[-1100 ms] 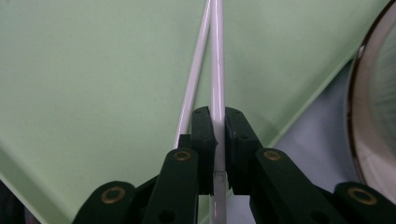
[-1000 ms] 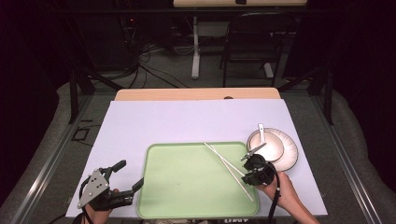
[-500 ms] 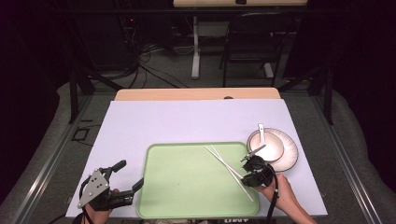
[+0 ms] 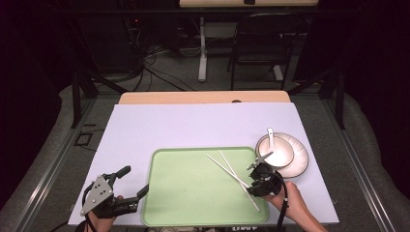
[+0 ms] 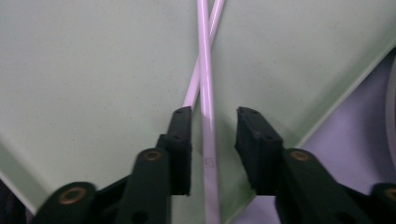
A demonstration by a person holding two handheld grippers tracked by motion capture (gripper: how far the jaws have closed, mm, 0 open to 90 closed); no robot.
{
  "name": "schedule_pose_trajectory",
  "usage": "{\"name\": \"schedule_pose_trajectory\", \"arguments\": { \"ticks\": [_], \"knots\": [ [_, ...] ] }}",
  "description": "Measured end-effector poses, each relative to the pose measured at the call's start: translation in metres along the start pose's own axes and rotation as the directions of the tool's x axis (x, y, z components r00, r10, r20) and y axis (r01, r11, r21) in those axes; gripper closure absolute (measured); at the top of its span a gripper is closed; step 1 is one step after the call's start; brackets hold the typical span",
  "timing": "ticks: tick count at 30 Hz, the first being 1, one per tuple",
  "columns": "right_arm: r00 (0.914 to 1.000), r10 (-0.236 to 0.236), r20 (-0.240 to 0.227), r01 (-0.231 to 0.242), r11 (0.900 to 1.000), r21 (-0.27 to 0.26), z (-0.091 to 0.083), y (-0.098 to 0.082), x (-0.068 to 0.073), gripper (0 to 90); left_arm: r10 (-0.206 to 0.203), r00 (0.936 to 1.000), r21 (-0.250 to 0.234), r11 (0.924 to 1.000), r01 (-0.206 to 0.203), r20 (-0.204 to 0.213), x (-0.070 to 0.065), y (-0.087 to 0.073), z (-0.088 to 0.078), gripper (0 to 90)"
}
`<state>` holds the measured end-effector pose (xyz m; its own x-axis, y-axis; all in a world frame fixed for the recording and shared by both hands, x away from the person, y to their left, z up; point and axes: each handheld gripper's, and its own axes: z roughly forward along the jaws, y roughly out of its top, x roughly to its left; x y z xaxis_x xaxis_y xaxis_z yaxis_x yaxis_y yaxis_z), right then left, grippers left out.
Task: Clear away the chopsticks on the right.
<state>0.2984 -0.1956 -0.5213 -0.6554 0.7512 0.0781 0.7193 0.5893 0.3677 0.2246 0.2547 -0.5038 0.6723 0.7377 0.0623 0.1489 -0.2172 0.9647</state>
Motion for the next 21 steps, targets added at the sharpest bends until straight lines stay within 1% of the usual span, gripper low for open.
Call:
{"name": "schedule_pose_trajectory", "arguments": {
  "ticks": [2,3,4,5,6,7,8,9,10,11,13,14,15,16,18,19,20,21],
  "knots": [
    [0.9999,-0.014,-0.01,0.014,1.0,0.003,-0.007,-0.001,-0.001,52.7,-0.001,1.0,-0.001,1.0,0.001,-0.001,0.0,0.0,0.0,15.4],
    [0.9999,-0.013,-0.006,0.012,0.998,-0.057,-0.007,-0.003,-0.001,46.7,-0.001,1.0,0.0,1.0,0.001,-0.002,0.0,0.0,0.0,15.4],
    [0.9997,-0.016,-0.017,0.014,0.99,-0.14,-0.007,-0.006,-0.001,38.5,0.001,1.0,0.002,1.0,-0.001,-0.001,0.0,0.0,0.0,15.4],
    [0.9991,-0.042,-0.007,0.041,0.995,-0.091,-0.016,-0.007,-0.002,33.6,0.002,1.0,0.003,1.0,-0.002,0.0,0.0,0.0,0.0,15.4],
    [0.9984,-0.057,-0.004,0.057,0.997,-0.055,-0.024,-0.008,-0.004,28.5,0.002,1.0,0.003,1.0,-0.002,-0.001,0.0,0.0,0.0,15.4],
    [0.9986,-0.049,-0.02,0.043,0.979,-0.201,-0.019,-0.013,-0.004,25.4,0.001,1.0,0.002,1.0,-0.001,-0.001,0.0,0.0,0.0,15.4],
    [0.9974,-0.071,-0.008,0.067,0.973,-0.222,-0.027,-0.016,-0.006,20.6,0.001,1.0,0.002,1.0,-0.001,-0.002,0.0,0.0,0.0,15.4],
    [0.9964,-0.085,0.002,0.084,0.977,-0.196,-0.034,-0.018,-0.007,15.8,0.001,1.0,0.003,1.0,-0.001,-0.003,0.0,0.0,0.001,15.4],
    [0.9948,-0.101,0.011,0.101,0.968,-0.231,-0.039,-0.022,-0.009,13.3,0.003,1.0,0.003,1.0,-0.003,-0.002,0.0,0.0,0.001,15.4],
    [0.9939,-0.107,0.027,0.11,0.956,-0.27,-0.043,-0.026,-0.011,11.1,0.002,1.0,0.004,1.0,-0.002,-0.003,0.0,0.0,0.001,15.4],
    [0.9927,-0.113,0.044,0.121,0.931,-0.345,-0.053,-0.038,-0.016,4.5,0.002,1.0,0.005,1.0,-0.002,-0.005,0.0,0.0,0.001,15.4],
    [0.9923,-0.106,0.063,0.122,0.92,-0.373,-0.055,-0.042,-0.018,2.5,0.002,1.0,0.005,1.0,-0.002,-0.005,0.0,0.0,0.001,15.4],
    [0.9918,-0.109,0.067,0.126,0.912,-0.391,-0.058,-0.048,-0.021,0.0,0.001,1.0,0.006,1.0,-0.001,-0.006,0.0,0.0,0.001,15.4],
    [0.9918,-0.099,0.081,0.124,0.899,-0.42,-0.06,-0.054,-0.023,0.0,0.002,1.0,0.005,1.0,-0.002,-0.006,0.0,0.0,0.001,15.4],
    [0.9898,-0.093,0.107,0.133,0.878,-0.46,-0.066,-0.068,-0.027,0.0,0.002,1.0,0.005,1.0,-0.002,-0.006,0.0,0.0,0.001,15.4],
    [0.9874,-0.087,0.132,0.141,0.862,-0.486,-0.069,-0.076,-0.028,0.0,0.001,1.0,0.005,1.0,-0.001,-0.006,0.0,0.0,0.001,15.4],
    [0.9857,-0.081,0.148,0.146,0.851,-0.504,-0.072,-0.083,-0.029,0.0,0.0,1.0,0.005,1.0,0.0,-0.006,0.0,0.0,0.001,15.4],
    [0.9844,-0.07,0.161,0.146,0.836,-0.528,-0.075,-0.09,-0.031,0.0,0.003,1.0,0.007,1.0,-0.003,-0.005,0.0,0.0,0.002,15.4]
  ]
}}
